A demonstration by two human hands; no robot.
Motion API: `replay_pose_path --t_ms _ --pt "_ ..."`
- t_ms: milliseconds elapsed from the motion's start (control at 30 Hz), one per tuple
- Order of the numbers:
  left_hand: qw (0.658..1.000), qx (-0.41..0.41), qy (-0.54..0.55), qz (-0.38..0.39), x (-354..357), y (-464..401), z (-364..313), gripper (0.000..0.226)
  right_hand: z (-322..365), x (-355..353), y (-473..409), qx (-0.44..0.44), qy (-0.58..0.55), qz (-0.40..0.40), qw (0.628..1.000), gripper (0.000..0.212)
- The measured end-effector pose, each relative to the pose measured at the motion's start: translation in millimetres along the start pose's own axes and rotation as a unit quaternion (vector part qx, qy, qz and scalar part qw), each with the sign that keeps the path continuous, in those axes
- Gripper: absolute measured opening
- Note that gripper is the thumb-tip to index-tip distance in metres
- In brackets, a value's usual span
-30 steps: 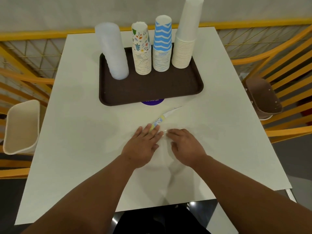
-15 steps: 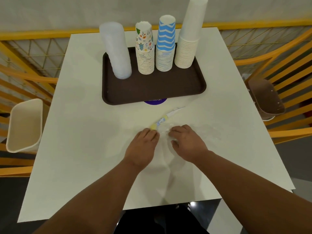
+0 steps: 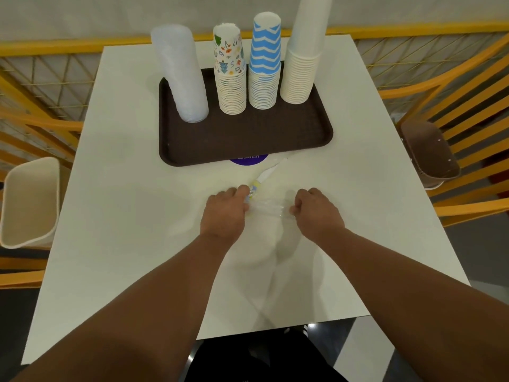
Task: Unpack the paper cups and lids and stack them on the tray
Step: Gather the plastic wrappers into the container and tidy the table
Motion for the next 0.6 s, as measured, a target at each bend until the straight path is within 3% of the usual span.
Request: replay_pose_path --t_ms 100,133,200,267,333,433,533,600 --pt "0.993 0.056 -0.048 -0.094 -9.1 5.2 -12.1 0.037 -5.0 1.0 -3.6 -0.002 -0.001 -0.002 1.000 0.019" --pt "0.987 0.118 -0.054 -0.091 -4.6 9.5 -23.9 0.042 -5.6 1.1 -3.5 -0.008 0.000 -0.007 1.000 0.021" --pt "0.978 0.193 -0.079 0.013 19.7 21.8 -42.9 0.050 -5.2 1.7 -1.7 -0.025 0.016 -0.025 0.999 0.022" --pt "0.975 0.160 -0.089 0.123 43.6 30.3 -39.1 0.052 -6.9 1.2 2.8 -0.055 0.075 -0.054 0.994 0.026" --pt "0.974 0.145 -0.104 0.137 49.5 32.2 -33.1 0.052 -23.5 -2.8 5.7 -0.060 0.146 -0.076 0.985 0.034" --pt "0.973 0.144 -0.109 0.143 46.4 30.4 -33.5 0.052 -76.4 -25.0 8.1 0.046 0.216 -0.095 0.971 0.032" --pt "0.974 0.137 -0.110 0.143 44.1 30.5 -36.6 0.052 -95.2 -54.5 11.6 0.133 0.143 -0.191 0.962 0.026" --pt "0.975 0.131 -0.106 0.148 45.3 30.5 -37.0 0.052 -58.9 -63.0 14.5 0.050 0.044 -0.288 0.955 0.023"
Point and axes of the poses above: each hand's wrist, its own y-axis away from the middle knuckle, its own x-axis out of the palm, z = x × y, the point moved 7 cm from there along -y, towards the middle knuckle, and after that the axes turned 2 degrees about -z, right-handed, at the moved point
